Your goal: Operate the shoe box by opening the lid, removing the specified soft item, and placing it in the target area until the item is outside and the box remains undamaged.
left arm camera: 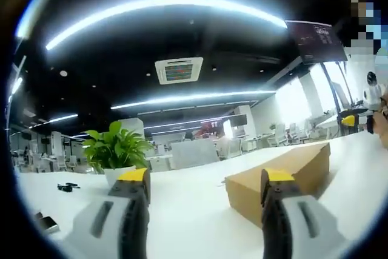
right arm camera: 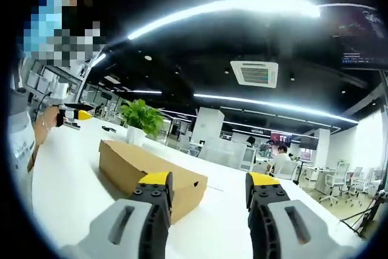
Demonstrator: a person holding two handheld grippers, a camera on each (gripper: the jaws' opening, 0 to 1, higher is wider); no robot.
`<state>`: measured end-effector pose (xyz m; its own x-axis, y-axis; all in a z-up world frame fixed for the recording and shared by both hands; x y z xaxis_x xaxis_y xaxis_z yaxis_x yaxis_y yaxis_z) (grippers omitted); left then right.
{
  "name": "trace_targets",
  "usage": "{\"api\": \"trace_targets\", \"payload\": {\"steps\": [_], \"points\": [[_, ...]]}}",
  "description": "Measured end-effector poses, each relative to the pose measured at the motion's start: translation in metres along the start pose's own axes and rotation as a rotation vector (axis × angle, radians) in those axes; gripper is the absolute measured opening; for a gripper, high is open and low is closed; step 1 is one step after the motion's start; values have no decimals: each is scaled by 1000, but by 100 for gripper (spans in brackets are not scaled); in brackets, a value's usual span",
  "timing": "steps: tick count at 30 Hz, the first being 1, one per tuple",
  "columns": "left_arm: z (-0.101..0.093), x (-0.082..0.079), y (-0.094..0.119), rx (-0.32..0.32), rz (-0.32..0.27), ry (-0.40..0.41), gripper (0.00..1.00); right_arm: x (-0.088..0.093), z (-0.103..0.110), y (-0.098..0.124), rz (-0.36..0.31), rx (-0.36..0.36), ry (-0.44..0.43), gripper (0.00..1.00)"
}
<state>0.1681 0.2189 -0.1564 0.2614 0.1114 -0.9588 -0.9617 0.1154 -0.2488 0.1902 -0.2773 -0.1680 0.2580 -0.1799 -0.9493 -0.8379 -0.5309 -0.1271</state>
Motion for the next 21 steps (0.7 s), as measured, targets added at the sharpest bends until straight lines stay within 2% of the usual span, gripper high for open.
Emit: {"api": "trace_targets", "payload": {"steps": [4,8,12,21], "points": [[-1,2,-1,5,13,-12,76,5,-5,2,4,9,-19,48],[-3,5,-2,36,32,20,76,5,0,-1,-5,-45,-53,48],[-4,6,-2,48,37,44,76,7,2,-4,10,-61,-44,47],[-7,7,-3,59,46,36,76,8,2,-4,14,-60,-42,46]]}}
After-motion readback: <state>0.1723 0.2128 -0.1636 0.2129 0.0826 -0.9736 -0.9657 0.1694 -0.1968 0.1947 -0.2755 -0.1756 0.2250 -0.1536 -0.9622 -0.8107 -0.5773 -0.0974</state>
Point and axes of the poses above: the point that each gripper's makers call its tool centre point, and the gripper's own axes: y roughly backward along the fingers, z roughly to its left, x roughly out of its underside, the point moved 8 cm from there along y, roughly backward along the fingers, and after that the axes turned 6 degrees about -x, right-handed, at the moved point
